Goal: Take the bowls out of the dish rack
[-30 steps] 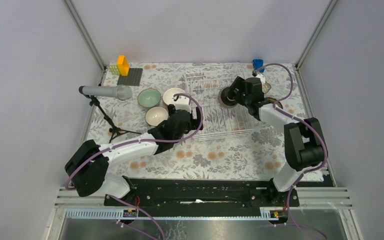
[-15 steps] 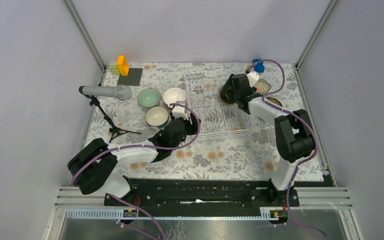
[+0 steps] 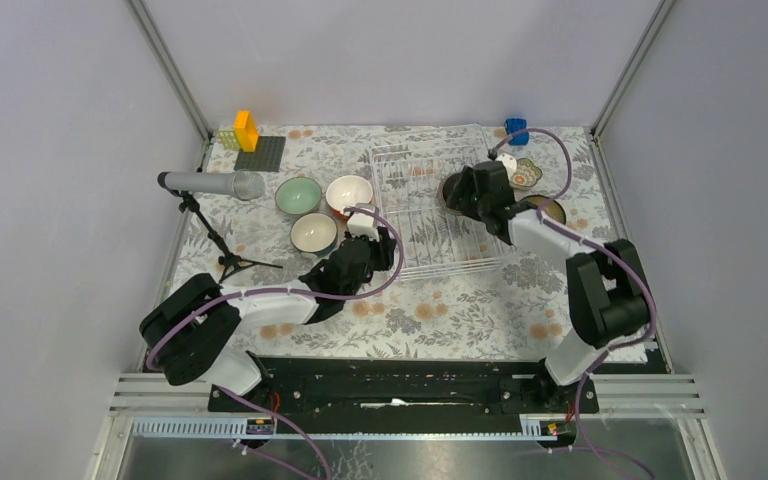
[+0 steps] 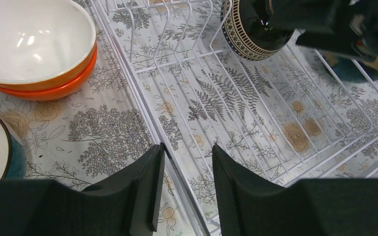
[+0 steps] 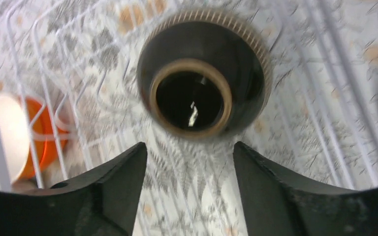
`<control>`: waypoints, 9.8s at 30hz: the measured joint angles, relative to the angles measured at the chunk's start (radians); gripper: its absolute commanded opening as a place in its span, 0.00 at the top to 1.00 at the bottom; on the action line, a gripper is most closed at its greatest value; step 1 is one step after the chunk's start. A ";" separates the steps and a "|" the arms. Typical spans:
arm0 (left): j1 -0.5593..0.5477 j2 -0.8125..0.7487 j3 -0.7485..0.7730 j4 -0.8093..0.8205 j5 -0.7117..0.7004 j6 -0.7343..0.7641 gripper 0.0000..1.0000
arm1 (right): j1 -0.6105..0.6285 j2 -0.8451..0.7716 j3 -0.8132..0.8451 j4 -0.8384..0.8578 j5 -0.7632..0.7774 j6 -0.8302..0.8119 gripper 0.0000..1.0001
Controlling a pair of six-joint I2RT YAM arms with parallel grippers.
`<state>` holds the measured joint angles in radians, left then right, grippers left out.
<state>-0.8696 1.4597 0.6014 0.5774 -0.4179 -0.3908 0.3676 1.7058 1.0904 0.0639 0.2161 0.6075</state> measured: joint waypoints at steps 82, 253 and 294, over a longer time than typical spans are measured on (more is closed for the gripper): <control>0.000 -0.027 -0.008 -0.039 -0.126 -0.010 1.00 | -0.149 -0.088 -0.025 -0.301 -0.608 -0.193 0.10; -0.010 -0.087 -0.047 -0.069 -0.206 -0.080 0.99 | 0.119 -0.422 -0.055 -0.562 0.217 -0.253 0.53; -0.010 -0.087 -0.047 -0.071 -0.206 -0.078 0.99 | 0.249 -0.196 0.058 -0.514 0.089 -0.268 0.35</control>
<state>-0.8791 1.3731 0.5541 0.5064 -0.6243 -0.4686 0.6170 1.5097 1.1484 -0.4503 0.3054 0.3397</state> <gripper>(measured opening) 0.026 0.655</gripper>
